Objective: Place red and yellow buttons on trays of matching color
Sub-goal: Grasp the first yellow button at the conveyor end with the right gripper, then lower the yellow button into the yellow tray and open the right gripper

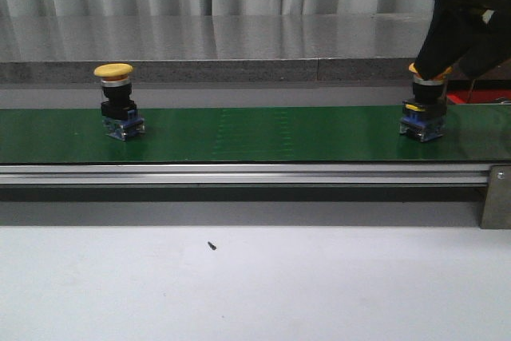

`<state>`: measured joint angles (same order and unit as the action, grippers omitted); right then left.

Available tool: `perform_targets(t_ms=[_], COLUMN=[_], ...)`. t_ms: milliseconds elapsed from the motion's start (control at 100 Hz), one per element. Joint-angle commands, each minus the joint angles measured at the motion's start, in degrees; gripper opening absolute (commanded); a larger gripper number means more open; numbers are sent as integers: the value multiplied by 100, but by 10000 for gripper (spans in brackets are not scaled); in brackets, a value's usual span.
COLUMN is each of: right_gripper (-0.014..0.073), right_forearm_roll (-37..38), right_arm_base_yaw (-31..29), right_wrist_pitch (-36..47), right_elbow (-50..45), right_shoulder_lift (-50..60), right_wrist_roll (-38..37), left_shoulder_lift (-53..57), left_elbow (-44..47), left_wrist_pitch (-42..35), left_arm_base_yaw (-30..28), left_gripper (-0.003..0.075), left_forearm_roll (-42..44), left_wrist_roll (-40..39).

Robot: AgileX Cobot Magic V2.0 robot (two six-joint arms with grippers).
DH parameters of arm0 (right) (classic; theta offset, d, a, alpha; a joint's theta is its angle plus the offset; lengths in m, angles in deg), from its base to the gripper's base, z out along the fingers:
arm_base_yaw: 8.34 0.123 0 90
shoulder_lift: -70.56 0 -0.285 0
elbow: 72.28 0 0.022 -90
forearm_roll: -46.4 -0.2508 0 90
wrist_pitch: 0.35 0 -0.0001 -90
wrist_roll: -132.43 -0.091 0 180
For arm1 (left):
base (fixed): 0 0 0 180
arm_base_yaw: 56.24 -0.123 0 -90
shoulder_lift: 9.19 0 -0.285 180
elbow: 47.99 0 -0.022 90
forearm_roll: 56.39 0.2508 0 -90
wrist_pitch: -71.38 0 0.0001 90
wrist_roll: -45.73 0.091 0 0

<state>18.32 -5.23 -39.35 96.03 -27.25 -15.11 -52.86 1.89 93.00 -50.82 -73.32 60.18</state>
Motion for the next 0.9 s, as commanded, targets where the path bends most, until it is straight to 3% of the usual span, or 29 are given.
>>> perform_targets(t_ms=[0, 150, 370, 650, 890], right_gripper=[503, 477, 225, 222, 222], right_forearm_roll=[-31, 75, 175, 219, 305], right_arm_base_yaw=[-6, -6, -35, -625, -2074], right_wrist_pitch=[176, 270, 53, -523, -1052], right_elbow=[308, 411, 429, 429, 423], right_shoulder_lift=[-33, -330, -369, 386, 1208], right_wrist_roll=[67, 67, -16, -303, -365], left_shoulder_lift=[0, 0, 0, 0, 0], left_elbow=[-149, -149, -149, -149, -149], left_wrist_pitch=[-435, -435, -435, -435, -435], left_arm_base_yaw=[45, 45, 45, 45, 45], left_gripper=[-20, -20, -20, -20, -20], left_forearm_roll=[-103, -103, -103, -103, -103], left_wrist_roll=[-5, -5, -5, -5, -5])
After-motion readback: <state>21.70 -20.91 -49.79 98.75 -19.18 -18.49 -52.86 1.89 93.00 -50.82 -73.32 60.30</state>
